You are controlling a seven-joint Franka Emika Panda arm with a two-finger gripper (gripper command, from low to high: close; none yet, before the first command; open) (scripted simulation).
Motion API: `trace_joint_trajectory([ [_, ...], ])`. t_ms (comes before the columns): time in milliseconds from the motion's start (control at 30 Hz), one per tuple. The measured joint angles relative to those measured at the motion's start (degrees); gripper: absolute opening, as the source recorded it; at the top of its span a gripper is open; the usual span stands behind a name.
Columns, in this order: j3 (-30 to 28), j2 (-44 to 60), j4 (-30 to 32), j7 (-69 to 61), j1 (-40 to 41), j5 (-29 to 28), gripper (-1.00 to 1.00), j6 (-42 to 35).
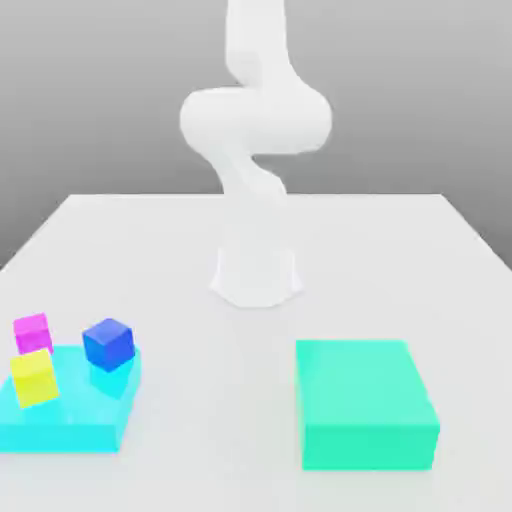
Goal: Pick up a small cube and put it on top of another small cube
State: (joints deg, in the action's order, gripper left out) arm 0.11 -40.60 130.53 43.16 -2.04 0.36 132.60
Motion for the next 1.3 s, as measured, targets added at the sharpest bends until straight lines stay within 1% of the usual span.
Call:
trace_joint_trajectory([
  [367, 2.2, 23.2, -5.6, -11.8, -7.4, 1.5, 0.00, 3.6],
  [600, 5.0, 37.7, -9.0, -18.0, -11.6, 0.9, 0.00, 5.9],
  [800, 6.8, 50.3, -12.0, -22.2, -15.1, -1.5, 0.00, 7.9],
  [1100, 9.0, 69.2, -16.6, -26.8, -20.6, -7.5, 0.00, 10.6],
  [1233, 7.8, 77.6, -18.6, -26.4, -22.2, -9.4, 0.00, 15.8],
  [1267, 7.6, 78.7, -18.8, -26.3, -22.4, -9.6, -1.00, 16.6],
  [1300, 7.6, 78.7, -18.8, -26.3, -22.4, -9.6, -1.00, 16.6],
])
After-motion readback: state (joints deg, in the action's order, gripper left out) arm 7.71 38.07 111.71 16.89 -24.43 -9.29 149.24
